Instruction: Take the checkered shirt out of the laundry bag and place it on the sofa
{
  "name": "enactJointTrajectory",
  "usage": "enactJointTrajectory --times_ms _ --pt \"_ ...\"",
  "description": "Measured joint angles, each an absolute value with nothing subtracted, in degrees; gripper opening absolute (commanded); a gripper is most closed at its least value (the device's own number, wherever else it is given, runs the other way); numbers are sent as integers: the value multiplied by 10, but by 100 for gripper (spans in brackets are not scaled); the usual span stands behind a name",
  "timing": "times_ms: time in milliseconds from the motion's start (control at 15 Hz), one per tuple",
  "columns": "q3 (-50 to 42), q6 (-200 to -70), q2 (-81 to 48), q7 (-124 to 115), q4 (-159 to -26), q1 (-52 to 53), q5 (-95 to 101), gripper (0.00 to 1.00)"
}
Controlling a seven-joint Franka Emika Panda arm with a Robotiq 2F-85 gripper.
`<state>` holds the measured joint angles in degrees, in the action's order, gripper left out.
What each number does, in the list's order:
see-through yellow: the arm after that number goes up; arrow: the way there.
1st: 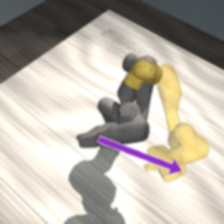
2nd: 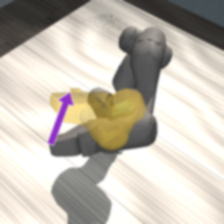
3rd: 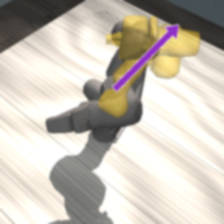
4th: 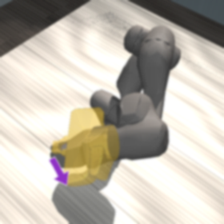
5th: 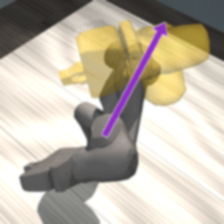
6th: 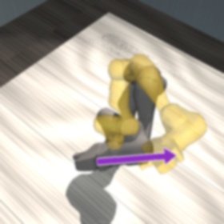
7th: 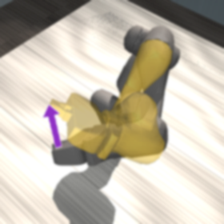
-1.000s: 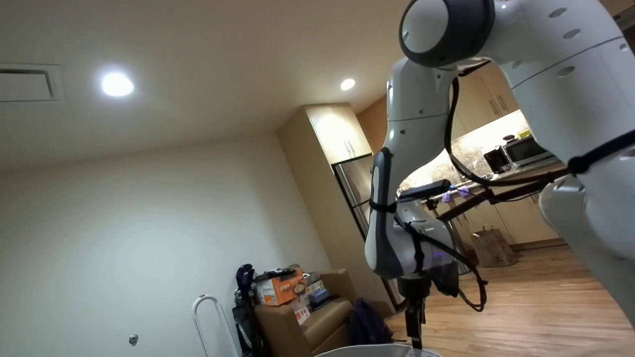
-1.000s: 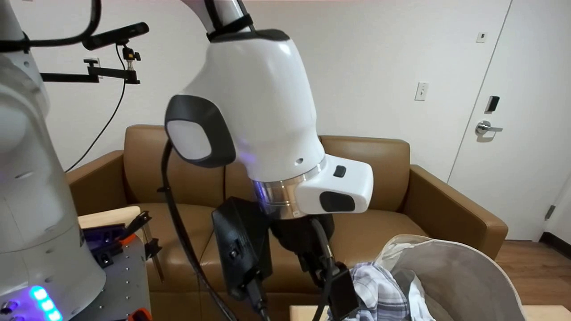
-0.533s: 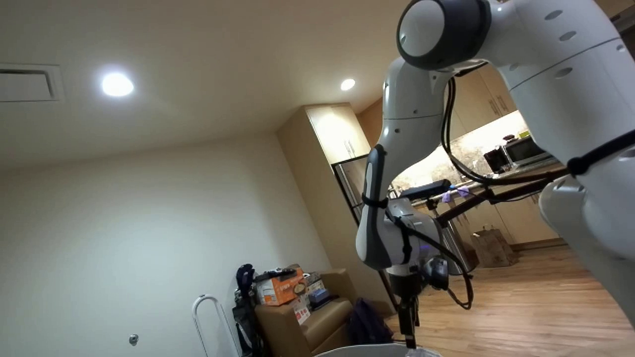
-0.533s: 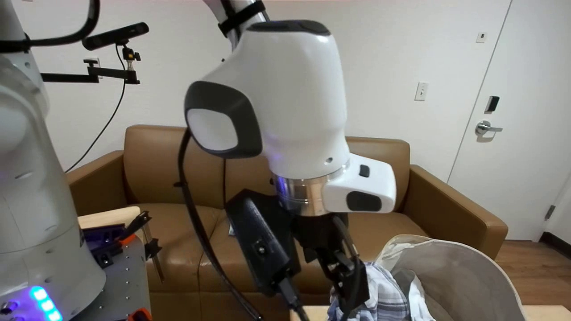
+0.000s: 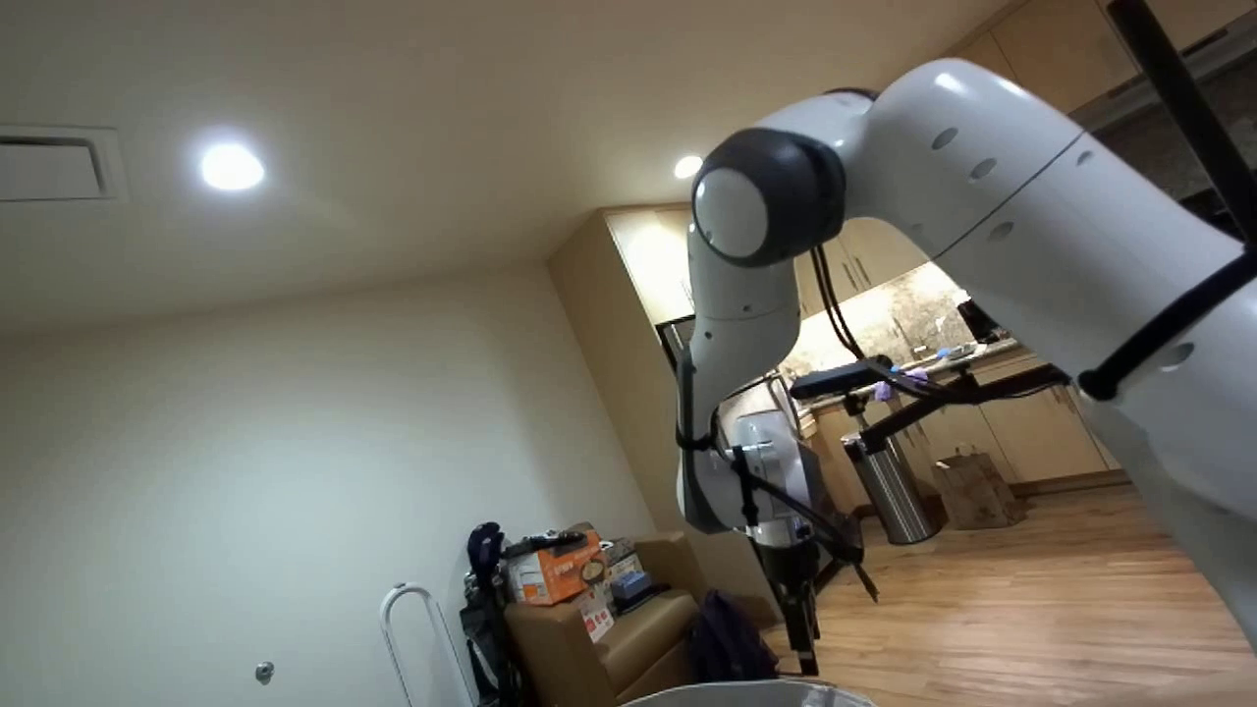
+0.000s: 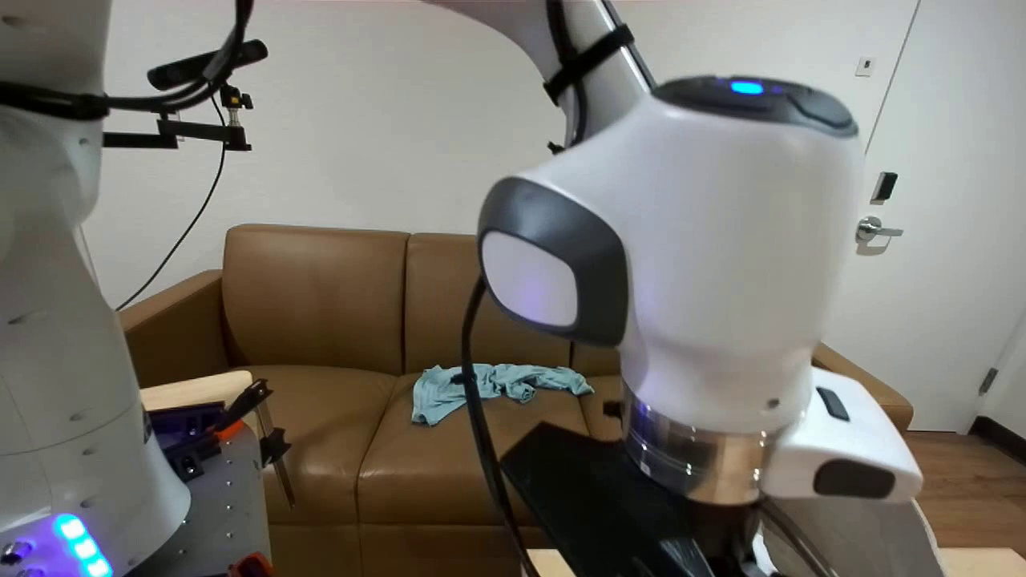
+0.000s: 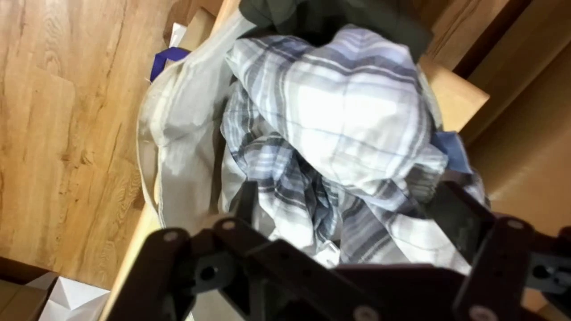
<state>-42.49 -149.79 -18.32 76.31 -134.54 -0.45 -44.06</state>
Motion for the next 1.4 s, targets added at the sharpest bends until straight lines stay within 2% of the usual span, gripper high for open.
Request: enactJointTrajectory --times_ms 267,467,1000,1400 --pt "-363 -1473 -302 822 -1267 -85 -513 100" --pt "-348 -1475 -320 817 -1251 -100 -501 100" --pt "-112 -1512 -317 825 -1249 -285 -496 100" --pt "-91 -1533 -365 825 -1233 -315 -500 100"
